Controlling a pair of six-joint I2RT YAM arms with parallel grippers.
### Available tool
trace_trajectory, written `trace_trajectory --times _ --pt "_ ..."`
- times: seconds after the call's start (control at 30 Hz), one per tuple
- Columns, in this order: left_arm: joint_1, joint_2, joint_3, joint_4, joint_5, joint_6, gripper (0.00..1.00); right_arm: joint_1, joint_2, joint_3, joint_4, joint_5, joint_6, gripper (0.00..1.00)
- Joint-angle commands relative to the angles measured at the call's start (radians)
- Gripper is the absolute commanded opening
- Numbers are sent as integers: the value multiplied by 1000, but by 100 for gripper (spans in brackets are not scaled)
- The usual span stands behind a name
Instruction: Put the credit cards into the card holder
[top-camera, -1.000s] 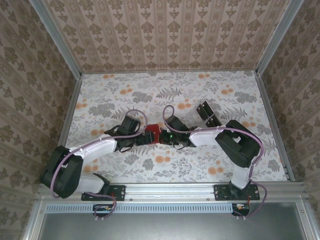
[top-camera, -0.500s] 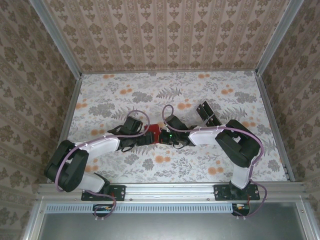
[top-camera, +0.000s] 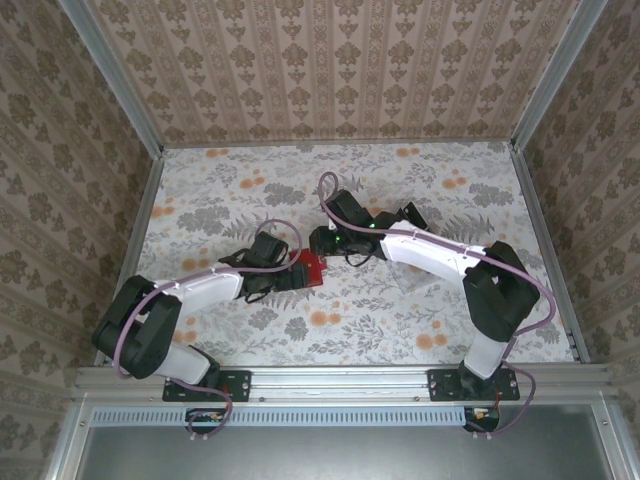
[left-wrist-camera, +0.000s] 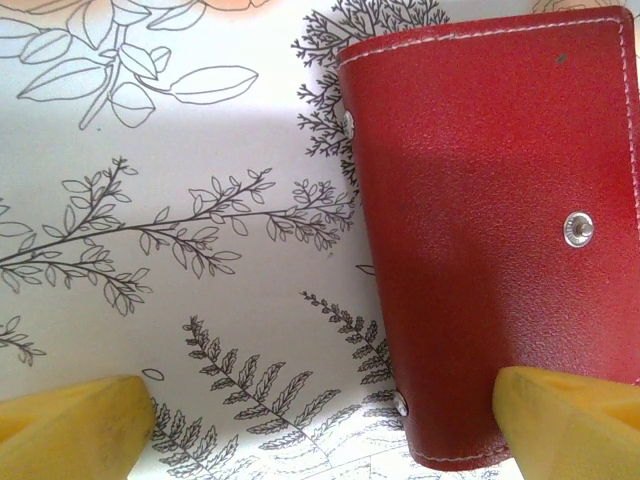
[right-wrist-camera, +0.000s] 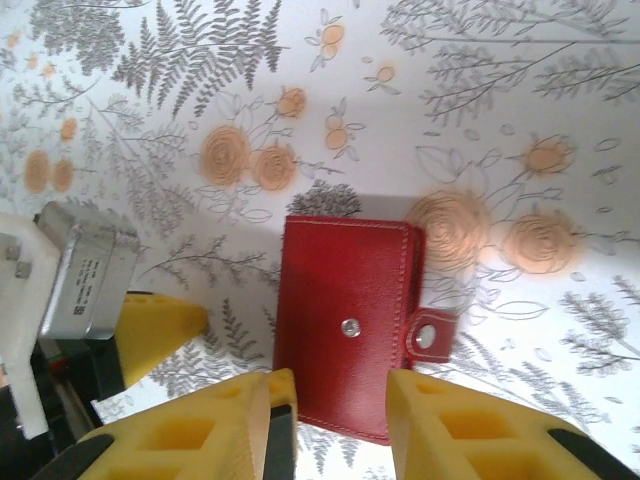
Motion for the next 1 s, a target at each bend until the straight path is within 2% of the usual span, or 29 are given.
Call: trace_trajectory --times 0.0,0.37,0.97 --pt "9 70 -19 -79 -79 40 100 -12 65 41 -119 35 -55 38" --pt "7 100 -8 -101 -110 51 100 -2 183 148 -168 38 -97 38" --pt "7 104 -13 -80 -104 49 100 43 290 267 -317 147 -174 35"
